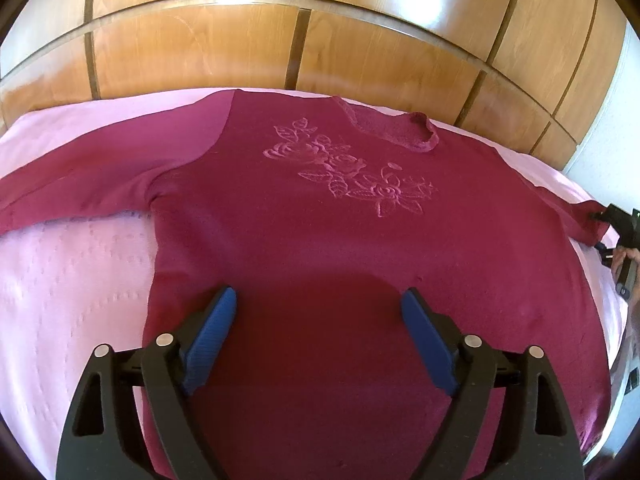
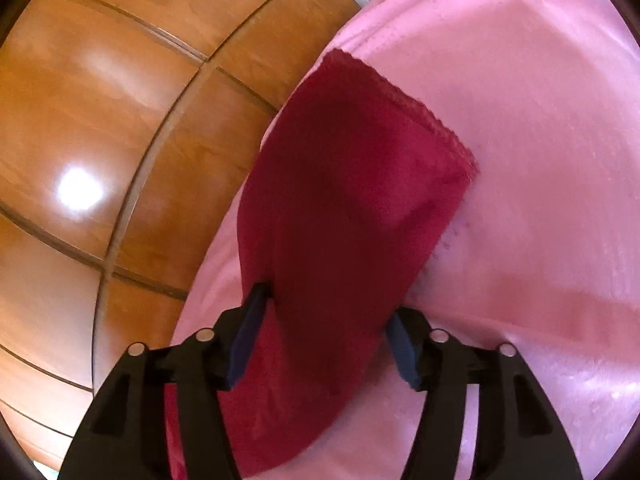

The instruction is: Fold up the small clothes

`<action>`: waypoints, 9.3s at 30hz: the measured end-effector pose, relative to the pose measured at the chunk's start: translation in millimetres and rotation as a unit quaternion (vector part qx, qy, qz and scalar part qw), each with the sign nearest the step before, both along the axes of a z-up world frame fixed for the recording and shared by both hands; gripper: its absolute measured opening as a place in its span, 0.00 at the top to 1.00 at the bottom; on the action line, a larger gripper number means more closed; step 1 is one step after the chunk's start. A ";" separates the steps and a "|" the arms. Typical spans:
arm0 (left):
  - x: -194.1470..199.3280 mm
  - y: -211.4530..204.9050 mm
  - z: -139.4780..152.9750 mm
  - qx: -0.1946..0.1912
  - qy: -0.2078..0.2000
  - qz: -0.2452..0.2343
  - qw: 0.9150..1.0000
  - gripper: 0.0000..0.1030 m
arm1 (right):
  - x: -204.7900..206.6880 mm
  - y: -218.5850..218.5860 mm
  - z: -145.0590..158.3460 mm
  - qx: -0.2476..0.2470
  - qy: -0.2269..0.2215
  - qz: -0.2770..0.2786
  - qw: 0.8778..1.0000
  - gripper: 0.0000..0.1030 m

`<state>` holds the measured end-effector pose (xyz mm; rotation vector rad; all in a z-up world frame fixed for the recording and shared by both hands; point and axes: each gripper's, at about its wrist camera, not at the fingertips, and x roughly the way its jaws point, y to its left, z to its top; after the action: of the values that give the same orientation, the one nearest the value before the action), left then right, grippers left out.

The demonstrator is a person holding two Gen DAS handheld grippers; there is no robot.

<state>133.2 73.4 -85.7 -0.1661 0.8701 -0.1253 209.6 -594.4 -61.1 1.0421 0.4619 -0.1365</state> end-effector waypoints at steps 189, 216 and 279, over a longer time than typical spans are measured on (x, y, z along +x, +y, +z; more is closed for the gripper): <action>115.7 41.4 7.2 -0.099 0.053 0.057 0.992 0.93 | -17.3 311.5 38.4 -0.137 -0.061 0.322 0.935 0.02; 79.5 56.8 50.4 -0.049 -0.047 0.113 0.991 0.59 | 38.1 393.9 43.3 -0.408 0.014 0.254 0.877 0.02; -56.1 447.0 -0.3 -0.267 -0.032 0.468 0.842 0.69 | 36.6 399.9 47.2 -0.437 0.015 0.240 0.867 0.02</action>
<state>77.0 520.4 -86.1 -1.0885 0.5874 0.5524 246.1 -194.5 -14.0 0.0139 0.5928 0.0866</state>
